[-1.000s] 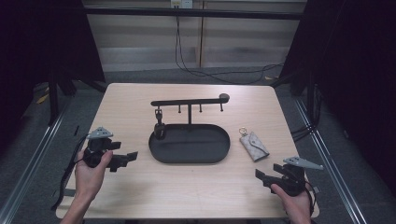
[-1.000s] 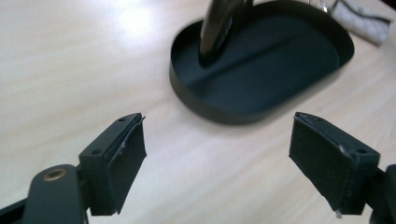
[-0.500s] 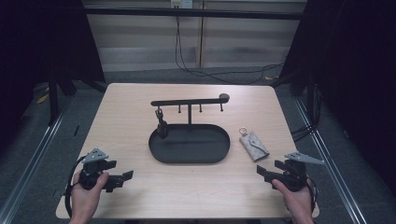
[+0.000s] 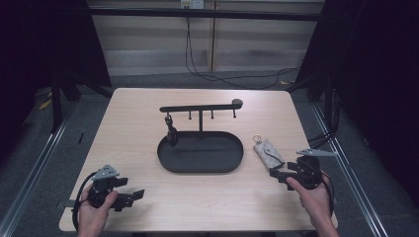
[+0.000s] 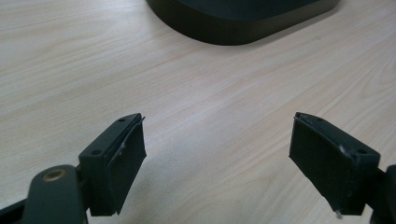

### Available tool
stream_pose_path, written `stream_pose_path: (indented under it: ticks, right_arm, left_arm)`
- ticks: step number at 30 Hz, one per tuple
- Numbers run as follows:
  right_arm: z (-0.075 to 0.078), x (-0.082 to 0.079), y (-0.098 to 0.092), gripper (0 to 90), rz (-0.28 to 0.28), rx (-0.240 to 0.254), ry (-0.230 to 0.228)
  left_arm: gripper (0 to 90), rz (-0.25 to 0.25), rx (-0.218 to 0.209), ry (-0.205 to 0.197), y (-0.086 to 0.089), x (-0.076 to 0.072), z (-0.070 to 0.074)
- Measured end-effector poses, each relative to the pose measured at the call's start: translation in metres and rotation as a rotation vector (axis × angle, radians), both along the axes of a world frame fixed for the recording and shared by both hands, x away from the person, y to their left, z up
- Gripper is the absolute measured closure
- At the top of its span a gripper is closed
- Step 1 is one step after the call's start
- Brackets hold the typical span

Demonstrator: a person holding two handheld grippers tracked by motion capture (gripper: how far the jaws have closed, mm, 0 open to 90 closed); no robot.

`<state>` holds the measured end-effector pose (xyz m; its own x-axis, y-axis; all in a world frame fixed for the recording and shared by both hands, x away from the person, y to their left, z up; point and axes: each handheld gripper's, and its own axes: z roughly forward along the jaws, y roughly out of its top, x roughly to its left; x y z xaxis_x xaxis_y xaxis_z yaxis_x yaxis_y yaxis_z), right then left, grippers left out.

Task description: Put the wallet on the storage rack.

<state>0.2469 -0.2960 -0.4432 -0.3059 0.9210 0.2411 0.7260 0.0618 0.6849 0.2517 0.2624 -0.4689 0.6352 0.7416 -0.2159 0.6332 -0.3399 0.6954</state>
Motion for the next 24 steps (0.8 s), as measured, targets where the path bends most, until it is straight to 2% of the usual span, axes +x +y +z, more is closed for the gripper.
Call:
stream_pose_path:
  ticks: [4, 5, 10, 12, 13, 17, 24]
  right_arm:
    - [0.003, 0.014, 0.005, 17.9, 0.009, -0.034, 0.029]
    - [0.005, 0.022, 0.008, 17.8, 0.009, -0.046, 0.043]
    - [0.006, 0.035, 0.011, 18.1, 0.020, -0.064, 0.074]
    - [0.007, 0.039, 0.012, 18.1, 0.039, -0.058, 0.107]
    - [0.009, 0.043, 0.015, 18.1, 0.049, -0.077, 0.121]
    - [0.013, 0.049, 0.015, 18.1, 0.061, -0.096, 0.130]
    - [0.019, 0.063, 0.016, 17.9, 0.084, -0.150, 0.172]
  left_arm:
    - [18.1, -0.004, -0.004, -0.001, 0.002, -0.001, 0.000]
    - [18.2, -0.007, -0.001, -0.002, 0.003, -0.001, 0.000]
    - [18.2, -0.013, 0.002, -0.016, 0.004, -0.001, 0.000]
    - [18.2, -0.015, 0.000, -0.004, 0.004, 0.000, -0.001]
    - [18.2, -0.016, -0.003, -0.003, 0.004, -0.001, -0.001]
    - [18.2, -0.035, 0.009, 0.003, 0.002, 0.000, -0.002]
    - [18.1, -0.023, 0.007, 0.023, 0.002, 0.001, -0.003]
